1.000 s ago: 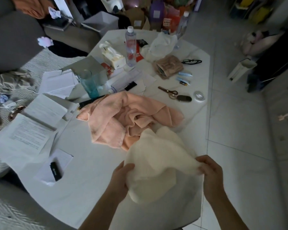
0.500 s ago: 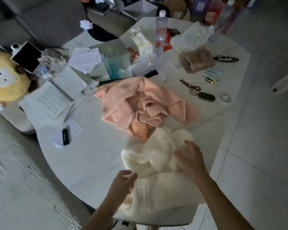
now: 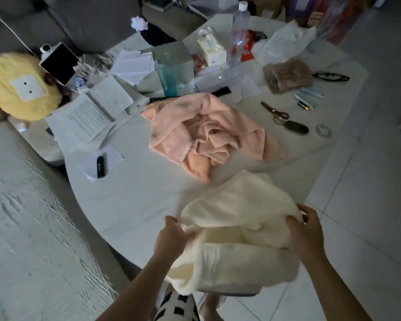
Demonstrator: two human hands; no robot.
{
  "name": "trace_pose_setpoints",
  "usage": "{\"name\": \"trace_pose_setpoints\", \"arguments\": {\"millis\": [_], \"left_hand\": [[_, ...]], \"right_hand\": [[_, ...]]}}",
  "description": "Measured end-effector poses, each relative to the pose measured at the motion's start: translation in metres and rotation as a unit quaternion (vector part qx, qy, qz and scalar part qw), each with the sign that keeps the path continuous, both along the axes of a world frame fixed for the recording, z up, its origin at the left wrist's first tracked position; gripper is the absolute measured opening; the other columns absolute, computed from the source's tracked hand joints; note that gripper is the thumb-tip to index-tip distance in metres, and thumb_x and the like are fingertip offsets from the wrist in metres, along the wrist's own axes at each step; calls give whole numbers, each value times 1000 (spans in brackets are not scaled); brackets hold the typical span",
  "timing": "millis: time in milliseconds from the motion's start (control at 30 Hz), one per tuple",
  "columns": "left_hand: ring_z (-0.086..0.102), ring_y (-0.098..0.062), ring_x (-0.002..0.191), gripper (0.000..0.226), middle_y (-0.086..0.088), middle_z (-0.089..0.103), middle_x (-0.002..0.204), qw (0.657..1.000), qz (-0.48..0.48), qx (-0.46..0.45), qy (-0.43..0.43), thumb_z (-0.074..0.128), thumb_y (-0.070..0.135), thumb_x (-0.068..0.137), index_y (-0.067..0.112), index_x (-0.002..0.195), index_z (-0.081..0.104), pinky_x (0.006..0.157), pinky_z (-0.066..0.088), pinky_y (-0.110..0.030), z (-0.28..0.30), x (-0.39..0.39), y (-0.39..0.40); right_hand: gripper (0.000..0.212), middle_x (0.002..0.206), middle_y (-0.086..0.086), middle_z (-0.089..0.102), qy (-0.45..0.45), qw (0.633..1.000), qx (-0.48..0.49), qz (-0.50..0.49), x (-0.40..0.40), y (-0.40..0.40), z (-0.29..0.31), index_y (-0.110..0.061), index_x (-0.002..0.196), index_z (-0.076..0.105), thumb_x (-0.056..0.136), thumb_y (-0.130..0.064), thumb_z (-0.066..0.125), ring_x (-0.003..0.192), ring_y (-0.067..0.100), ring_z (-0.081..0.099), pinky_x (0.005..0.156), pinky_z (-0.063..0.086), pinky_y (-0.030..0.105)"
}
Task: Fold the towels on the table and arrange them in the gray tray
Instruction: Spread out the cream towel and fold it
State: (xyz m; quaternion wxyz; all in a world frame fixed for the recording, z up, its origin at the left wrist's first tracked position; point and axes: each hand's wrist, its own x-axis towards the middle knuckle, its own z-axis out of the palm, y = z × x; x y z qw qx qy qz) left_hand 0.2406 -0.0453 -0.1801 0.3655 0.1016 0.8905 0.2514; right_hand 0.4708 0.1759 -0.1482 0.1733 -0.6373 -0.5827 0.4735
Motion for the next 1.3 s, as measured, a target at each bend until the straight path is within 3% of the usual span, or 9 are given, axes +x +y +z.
{"name": "trace_pose_setpoints", "arguments": {"millis": [167, 300, 400, 533, 733, 867, 1033, 1167, 1300], "left_hand": [[64, -15, 71, 47, 7, 62, 83, 998, -24, 54, -5, 75, 53, 76, 30, 104, 45, 51, 40, -20, -3, 4, 5], [55, -29, 72, 27, -6, 53, 77, 981, 57, 142, 119, 69, 25, 88, 12, 73, 50, 57, 35, -30, 12, -11, 20], [52, -25, 66, 29, -12, 52, 72, 946, 194, 232, 120, 57, 31, 89, 5, 80, 48, 58, 47, -41, 43, -42, 17], [57, 6, 68, 12, 7, 61, 81, 913, 219, 284, 192, 62, 26, 89, 18, 97, 57, 60, 47, -23, 72, -93, -7], [58, -22, 77, 20, -5, 68, 90, 940, 270, 208, -11, 69, 25, 90, 13, 106, 71, 62, 48, -32, 28, -116, -52], [65, -30, 96, 29, -10, 67, 106, 928, 345, 142, -5, 70, 21, 90, 16, 118, 63, 76, 55, -42, -1, -82, -79], [68, -10, 82, 21, 9, 68, 88, 991, 74, 96, 52, 70, 33, 88, 24, 106, 61, 65, 56, -22, 8, 19, -69], [63, -5, 88, 43, 16, 63, 99, 988, -148, 42, 14, 72, 56, 79, 36, 114, 59, 85, 54, -27, 13, 64, -43], [62, -9, 86, 21, 10, 63, 100, 970, -204, 66, 112, 67, 34, 87, 31, 108, 65, 86, 55, -34, 23, 65, -34]], "right_hand": [[61, 122, -1, 56, -21, 993, -82, 85, -11, -10, -9, -28, 137, 44, 83, -27, 72, 106, 23, 53, 86, 44, 36], [46, 99, -7, 59, -62, 988, -56, 129, -24, -24, -9, -26, 124, 53, 79, -26, 63, 96, 24, 58, 76, 44, 32], [43, 104, -8, 61, -23, 991, 8, 133, -30, -19, 4, -27, 123, 56, 83, -15, 62, 101, 23, 59, 80, 44, 33], [48, 122, -4, 61, 3, 983, 88, 163, -46, -11, 17, -24, 129, 55, 85, -9, 66, 111, 19, 56, 94, 47, 39], [66, 138, 18, 53, -203, 954, 84, 206, -49, -26, -4, -10, 141, 47, 81, -24, 70, 124, 38, 49, 102, 41, 50], [57, 133, 20, 53, -242, 931, 195, 190, -19, -44, -18, -10, 125, 60, 72, -14, 80, 120, 42, 47, 96, 39, 55], [35, 108, 0, 67, -181, 827, 263, 463, -16, -81, -20, -21, 108, 67, 75, -25, 78, 100, 28, 62, 84, 41, 39], [22, 105, -11, 64, -230, 830, 208, 464, -32, -74, -23, -32, 106, 59, 84, -36, 61, 102, 19, 57, 88, 33, 36], [10, 73, -16, 60, -172, 849, 168, 470, -24, -62, -17, -32, 81, 56, 86, -38, 62, 76, 13, 59, 85, 42, 37]]}}
